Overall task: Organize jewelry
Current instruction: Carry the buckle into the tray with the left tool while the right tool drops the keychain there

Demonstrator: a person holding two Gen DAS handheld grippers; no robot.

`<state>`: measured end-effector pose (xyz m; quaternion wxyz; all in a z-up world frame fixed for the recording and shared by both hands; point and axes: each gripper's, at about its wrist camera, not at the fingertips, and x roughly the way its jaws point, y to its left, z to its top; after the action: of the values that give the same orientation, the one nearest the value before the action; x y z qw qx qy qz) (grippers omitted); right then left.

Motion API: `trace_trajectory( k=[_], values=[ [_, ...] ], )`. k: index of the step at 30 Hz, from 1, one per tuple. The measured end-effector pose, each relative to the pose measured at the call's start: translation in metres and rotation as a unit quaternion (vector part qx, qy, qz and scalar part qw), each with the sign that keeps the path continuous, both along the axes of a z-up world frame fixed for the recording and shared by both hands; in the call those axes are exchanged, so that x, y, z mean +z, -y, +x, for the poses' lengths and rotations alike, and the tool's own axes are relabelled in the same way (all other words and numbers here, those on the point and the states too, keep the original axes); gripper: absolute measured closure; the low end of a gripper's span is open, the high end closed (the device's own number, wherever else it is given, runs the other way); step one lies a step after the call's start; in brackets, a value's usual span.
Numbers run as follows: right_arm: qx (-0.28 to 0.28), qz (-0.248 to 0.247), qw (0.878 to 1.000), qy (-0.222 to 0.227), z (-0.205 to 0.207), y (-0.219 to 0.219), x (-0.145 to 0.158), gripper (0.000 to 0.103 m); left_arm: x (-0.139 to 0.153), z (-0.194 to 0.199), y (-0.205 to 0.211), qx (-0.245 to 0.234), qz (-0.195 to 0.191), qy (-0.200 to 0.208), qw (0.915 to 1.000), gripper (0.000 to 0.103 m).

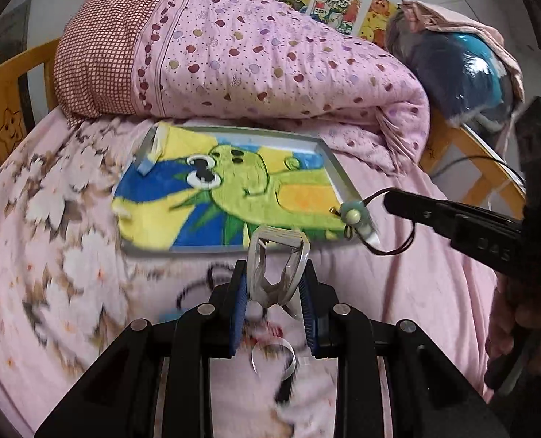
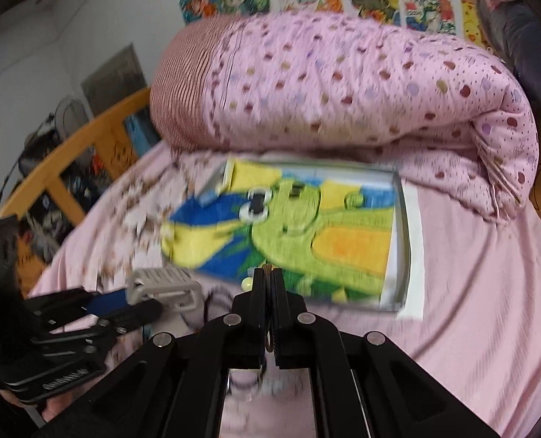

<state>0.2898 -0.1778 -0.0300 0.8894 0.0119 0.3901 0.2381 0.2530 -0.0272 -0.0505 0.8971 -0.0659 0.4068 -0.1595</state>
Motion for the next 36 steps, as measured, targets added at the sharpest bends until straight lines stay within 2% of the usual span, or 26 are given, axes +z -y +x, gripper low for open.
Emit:
trace_trajectory(
  k=[5, 13, 17, 21, 25, 26, 27, 28, 29, 30, 34, 35, 36],
  values=[
    [-0.027, 0.001, 1.000, 0.007, 0.033, 0.007, -0.012, 0.100, -0.019, 0.050, 0.002, 0.004, -0.005, -0.019, 0.9998, 0.080],
    [-0.070, -0.004, 0.997, -0.035, 0.079, 0.032, -0.060, 0.100, -0.065, 0.108, 0.010, 0.017, -0.019, -0.081, 0.9964, 0.080],
    [-0.071, -0.012, 0.996, -0.060, 0.085, 0.035, -0.082, 0.100, -0.083, 0.119, 0.014, 0.014, -0.024, -0.103, 0.9943, 0.080],
    [-0.082, -0.016, 0.993, -0.082, 0.088, 0.041, -0.097, 0.099, -0.083, 0.118, 0.018, 0.005, -0.021, -0.095, 0.9952, 0.080],
    [-0.097, -0.007, 0.991, -0.092, 0.088, 0.050, -0.100, 0.099, -0.082, 0.118, 0.019, 0.005, -0.018, -0.096, 0.9952, 0.079],
    [-0.098, -0.007, 0.991, -0.091, 0.088, 0.050, -0.099, 0.097, -0.082, 0.117, 0.018, 0.007, -0.022, -0.101, 0.9946, 0.072],
    [-0.099, -0.007, 0.991, -0.089, 0.086, 0.052, -0.097, 0.091, -0.081, 0.118, 0.017, 0.008, -0.024, -0.105, 0.9941, 0.065],
    [-0.099, -0.006, 0.991, -0.086, 0.086, 0.052, -0.095, 0.086, -0.080, 0.118, 0.017, 0.012, -0.025, -0.108, 0.9938, 0.052],
    [-0.100, -0.005, 0.992, -0.082, 0.084, 0.054, -0.092, 0.074, -0.077, 0.116, 0.013, 0.023, -0.027, -0.106, 0.9938, 0.045],
    [-0.101, -0.004, 0.992, -0.078, 0.083, 0.054, -0.090, 0.065, -0.074, 0.115, 0.011, 0.030, -0.030, -0.100, 0.9941, 0.045],
    [-0.104, 0.002, 0.993, -0.057, 0.075, 0.058, -0.077, 0.064, -0.059, 0.108, 0.003, 0.055, -0.019, -0.088, 0.9944, 0.044],
    [-0.105, -0.001, 0.993, -0.050, 0.072, 0.058, -0.073, 0.062, -0.053, 0.104, 0.000, 0.062, -0.014, -0.079, 0.9948, 0.044],
    [-0.106, -0.004, 0.994, -0.041, 0.068, 0.058, -0.068, 0.056, -0.047, 0.099, -0.001, 0.067, -0.009, -0.070, 0.9953, 0.041]
  ],
)
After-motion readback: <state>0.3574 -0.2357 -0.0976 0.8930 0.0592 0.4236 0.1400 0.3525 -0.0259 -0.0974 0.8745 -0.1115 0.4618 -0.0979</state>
